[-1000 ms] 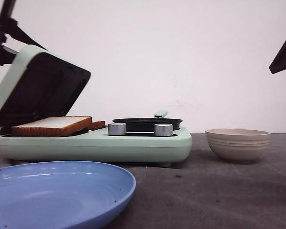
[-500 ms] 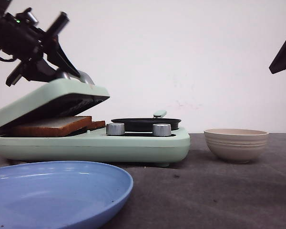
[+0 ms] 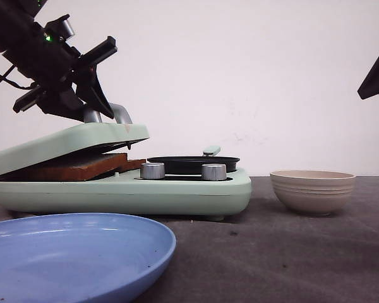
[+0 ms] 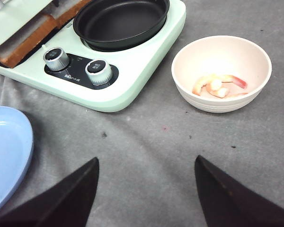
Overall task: Make breakfast with bread and shrimp
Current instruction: 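Press the lid closed over the bread, then release and raise left gripper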
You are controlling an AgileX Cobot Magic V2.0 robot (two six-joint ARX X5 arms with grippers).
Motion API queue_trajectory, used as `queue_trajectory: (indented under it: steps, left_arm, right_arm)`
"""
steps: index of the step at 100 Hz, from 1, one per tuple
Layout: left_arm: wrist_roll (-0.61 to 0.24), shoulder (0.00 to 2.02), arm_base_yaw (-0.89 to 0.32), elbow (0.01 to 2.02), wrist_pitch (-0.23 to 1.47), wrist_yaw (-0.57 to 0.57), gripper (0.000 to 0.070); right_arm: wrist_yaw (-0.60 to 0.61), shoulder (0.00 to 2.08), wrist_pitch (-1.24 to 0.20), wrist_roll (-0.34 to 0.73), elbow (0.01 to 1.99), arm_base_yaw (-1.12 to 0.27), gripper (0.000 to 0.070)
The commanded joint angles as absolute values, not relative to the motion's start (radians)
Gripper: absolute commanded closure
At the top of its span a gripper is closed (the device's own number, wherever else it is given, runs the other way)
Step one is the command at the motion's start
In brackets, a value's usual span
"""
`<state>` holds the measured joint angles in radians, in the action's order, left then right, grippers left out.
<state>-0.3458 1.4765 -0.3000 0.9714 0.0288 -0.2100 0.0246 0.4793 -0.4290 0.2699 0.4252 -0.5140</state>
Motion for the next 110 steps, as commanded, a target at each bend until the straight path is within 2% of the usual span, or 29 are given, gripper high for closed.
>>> queue_trajectory:
  steps: [1,7,12,29,41,46,57,77,93,110]
  left_arm:
    - [-0.334,1.506,-0.301,0.955,0.112,-0.188,0.0696]
    - [-0.342,1.506,-0.304,0.955,0.112,-0.196,0.0687]
    - [-0.353,1.506,-0.304,0.955,0.112,-0.218,0.0637]
    - [-0.361,1.505,-0.304,0.962,0.113,-0.249,0.0294]
    - [-0.384,1.497,-0.303,0.981,0.125,-0.263,0.0138]
    - [-0.386,1.494,-0.302,0.998,0.14,-0.263,0.0101]
    - [-0.363,1.477,-0.302,1.048,0.186,-0.263,0.0096]
    - [-0.262,1.404,-0.301,1.14,0.254,-0.257,0.0102]
    - [-0.177,1.314,-0.299,1.164,0.286,-0.211,0.0106]
    - [-0.131,1.205,-0.29,1.164,0.34,-0.134,0.0115]
  right_arm:
    - [0.023,0.482,-0.421,0.282,0.428,-0.518,0.0313]
    - [0.023,0.482,-0.422,0.282,0.428,-0.518,0.0313]
    - [0.023,0.482,-0.422,0.283,0.428,-0.518,0.0313]
    - [0.023,0.482,-0.428,0.286,0.428,-0.518,0.0313]
    - [0.025,0.482,-0.44,0.291,0.428,-0.519,0.0313]
    - [0.025,0.482,-0.443,0.295,0.428,-0.519,0.0313]
    - [0.025,0.481,-0.443,0.302,0.428,-0.518,0.0313]
    - [0.034,0.481,-0.443,0.308,0.434,-0.518,0.0312]
    - [0.107,0.481,-0.451,0.342,0.458,-0.518,0.0311]
    - [0.083,0.482,-0.516,0.376,0.518,-0.513,0.0311]
